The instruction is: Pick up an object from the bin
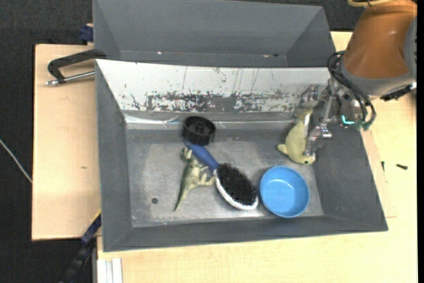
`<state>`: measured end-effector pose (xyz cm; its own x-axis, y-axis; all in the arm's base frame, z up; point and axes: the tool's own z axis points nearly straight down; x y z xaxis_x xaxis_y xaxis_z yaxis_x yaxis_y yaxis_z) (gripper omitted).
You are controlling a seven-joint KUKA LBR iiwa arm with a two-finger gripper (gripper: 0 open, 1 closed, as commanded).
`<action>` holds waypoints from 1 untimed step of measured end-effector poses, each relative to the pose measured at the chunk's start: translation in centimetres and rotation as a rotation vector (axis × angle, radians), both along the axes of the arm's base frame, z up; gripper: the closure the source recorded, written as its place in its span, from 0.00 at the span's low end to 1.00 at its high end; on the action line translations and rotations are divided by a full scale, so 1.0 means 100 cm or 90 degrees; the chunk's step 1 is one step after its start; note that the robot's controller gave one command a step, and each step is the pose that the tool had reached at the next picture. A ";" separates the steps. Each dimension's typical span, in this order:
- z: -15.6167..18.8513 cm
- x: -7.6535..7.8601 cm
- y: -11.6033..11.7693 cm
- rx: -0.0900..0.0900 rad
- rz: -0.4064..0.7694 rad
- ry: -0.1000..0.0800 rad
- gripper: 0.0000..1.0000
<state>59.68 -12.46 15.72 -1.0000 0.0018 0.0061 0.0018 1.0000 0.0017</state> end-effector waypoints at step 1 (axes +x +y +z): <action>-0.085 -0.087 0.022 0.000 0.263 -0.007 0.00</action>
Offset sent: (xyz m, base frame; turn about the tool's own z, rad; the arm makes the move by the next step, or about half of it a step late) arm -0.0888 0.0205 -0.0872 -0.4134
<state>50.99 -10.28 7.18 -0.9165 -0.3999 -0.0039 -0.3999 0.9165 -0.0003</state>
